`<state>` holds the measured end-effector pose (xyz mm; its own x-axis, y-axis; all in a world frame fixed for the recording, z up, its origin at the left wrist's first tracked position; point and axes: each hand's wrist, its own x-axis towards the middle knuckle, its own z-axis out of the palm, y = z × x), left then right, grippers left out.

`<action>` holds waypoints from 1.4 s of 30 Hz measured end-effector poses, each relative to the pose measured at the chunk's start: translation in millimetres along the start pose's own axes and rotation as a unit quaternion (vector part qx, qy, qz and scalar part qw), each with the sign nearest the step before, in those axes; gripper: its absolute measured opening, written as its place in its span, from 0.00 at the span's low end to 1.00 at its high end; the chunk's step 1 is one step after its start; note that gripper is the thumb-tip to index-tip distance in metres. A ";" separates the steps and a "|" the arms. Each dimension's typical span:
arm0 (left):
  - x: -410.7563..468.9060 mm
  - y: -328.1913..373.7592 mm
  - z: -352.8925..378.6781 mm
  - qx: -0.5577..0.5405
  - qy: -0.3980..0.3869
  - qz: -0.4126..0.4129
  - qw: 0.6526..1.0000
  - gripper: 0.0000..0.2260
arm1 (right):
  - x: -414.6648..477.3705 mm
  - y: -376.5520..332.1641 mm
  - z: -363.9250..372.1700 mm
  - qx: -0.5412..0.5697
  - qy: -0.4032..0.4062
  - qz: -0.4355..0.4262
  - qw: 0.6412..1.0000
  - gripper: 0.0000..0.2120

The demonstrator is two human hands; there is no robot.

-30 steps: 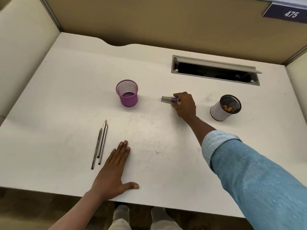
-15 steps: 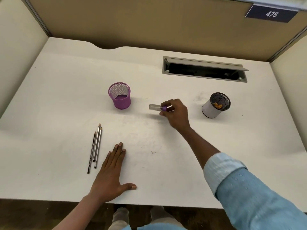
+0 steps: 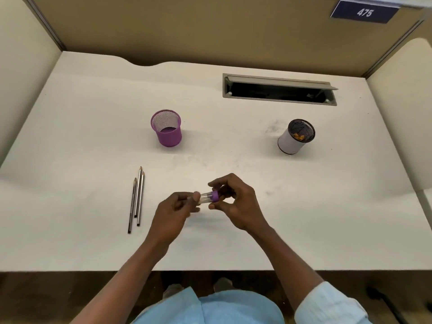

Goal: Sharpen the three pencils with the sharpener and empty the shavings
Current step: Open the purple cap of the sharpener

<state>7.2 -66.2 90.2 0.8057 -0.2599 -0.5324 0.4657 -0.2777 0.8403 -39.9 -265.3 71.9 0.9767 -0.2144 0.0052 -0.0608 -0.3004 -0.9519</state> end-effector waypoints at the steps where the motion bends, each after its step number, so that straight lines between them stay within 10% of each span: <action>1: -3.0 4.0 2.4 -0.024 -0.011 -0.023 0.999 0.23 | -6.3 -2.4 1.6 0.000 -0.003 0.002 1.000 0.24; 20: -23.9 -1.2 8.6 -0.039 -0.005 -0.099 0.994 0.16 | -47.5 -3.5 -4.4 0.004 -0.015 -0.034 0.999 0.17; 42: -33.4 -14.8 10.6 -0.047 0.019 -0.006 0.999 0.08 | -59.9 0.8 5.9 0.085 0.021 0.087 0.992 0.11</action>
<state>-30.5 -63.2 94.5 0.8120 -0.2214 -0.5401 0.5068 -0.1918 0.8405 -97.3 -247.2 69.0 0.9449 -0.2887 -0.1545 -0.1891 -0.0958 -0.9773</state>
